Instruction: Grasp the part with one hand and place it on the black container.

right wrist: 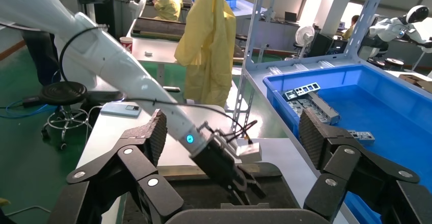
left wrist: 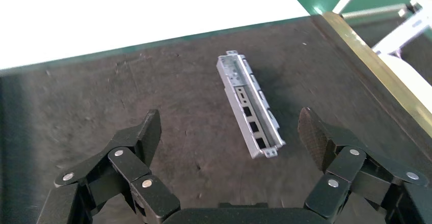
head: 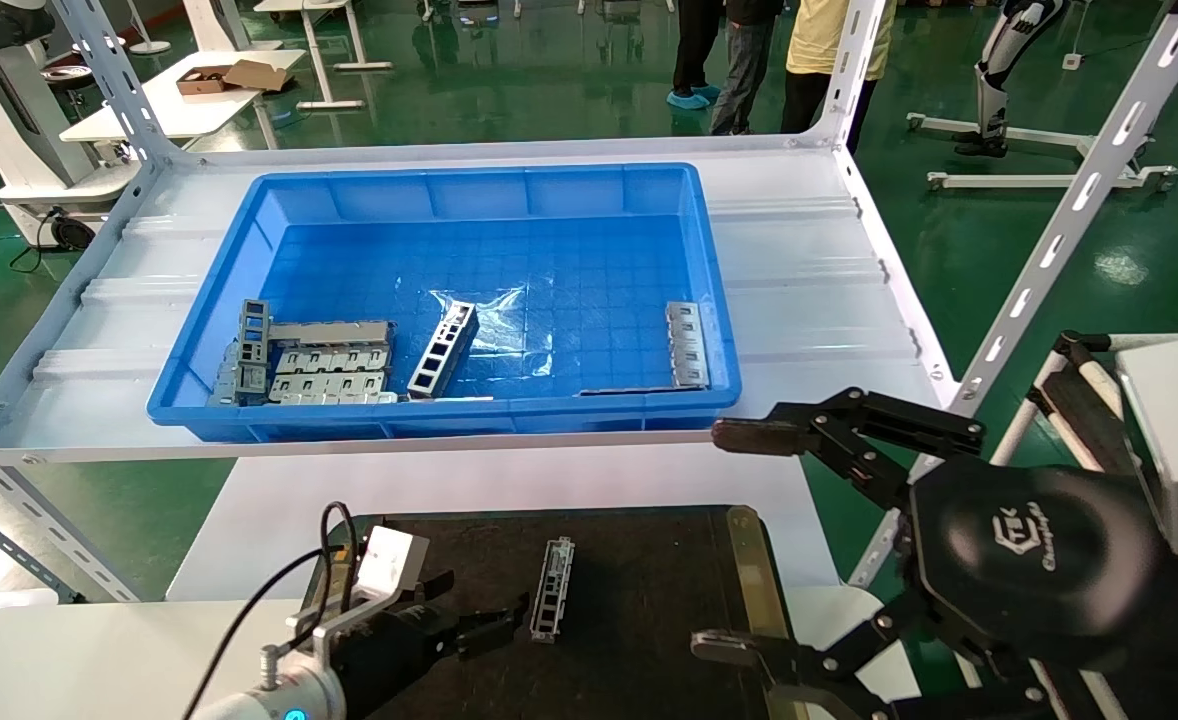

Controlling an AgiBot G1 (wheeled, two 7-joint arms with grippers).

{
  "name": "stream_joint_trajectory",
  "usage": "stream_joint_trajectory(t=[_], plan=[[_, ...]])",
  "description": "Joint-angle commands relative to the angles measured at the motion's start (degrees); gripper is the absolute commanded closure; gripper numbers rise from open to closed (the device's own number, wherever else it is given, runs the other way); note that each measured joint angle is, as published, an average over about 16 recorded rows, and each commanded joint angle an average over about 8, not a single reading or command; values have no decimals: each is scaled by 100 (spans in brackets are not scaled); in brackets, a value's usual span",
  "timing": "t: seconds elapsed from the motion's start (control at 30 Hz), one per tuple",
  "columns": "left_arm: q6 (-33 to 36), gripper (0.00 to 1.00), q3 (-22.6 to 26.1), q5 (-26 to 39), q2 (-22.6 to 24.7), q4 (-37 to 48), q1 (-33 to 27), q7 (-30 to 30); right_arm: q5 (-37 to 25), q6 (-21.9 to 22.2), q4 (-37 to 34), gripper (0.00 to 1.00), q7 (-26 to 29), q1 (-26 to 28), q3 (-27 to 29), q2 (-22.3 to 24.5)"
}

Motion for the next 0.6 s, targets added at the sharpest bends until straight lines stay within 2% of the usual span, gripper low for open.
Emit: stream_joint_trajectory(t=[0.03,0.33,0.6], plan=[[163,0,51,52,-230,-229,-77,14,0,0,0,0,0,0,0,0],[600,0,38,198,-939,-941,-237,586,1,0,0,0,0,0,-1,0],[1252,0,-202,-260,-1214,-1011,-429,1395,1,1,0,0,-1,0,-2,1]])
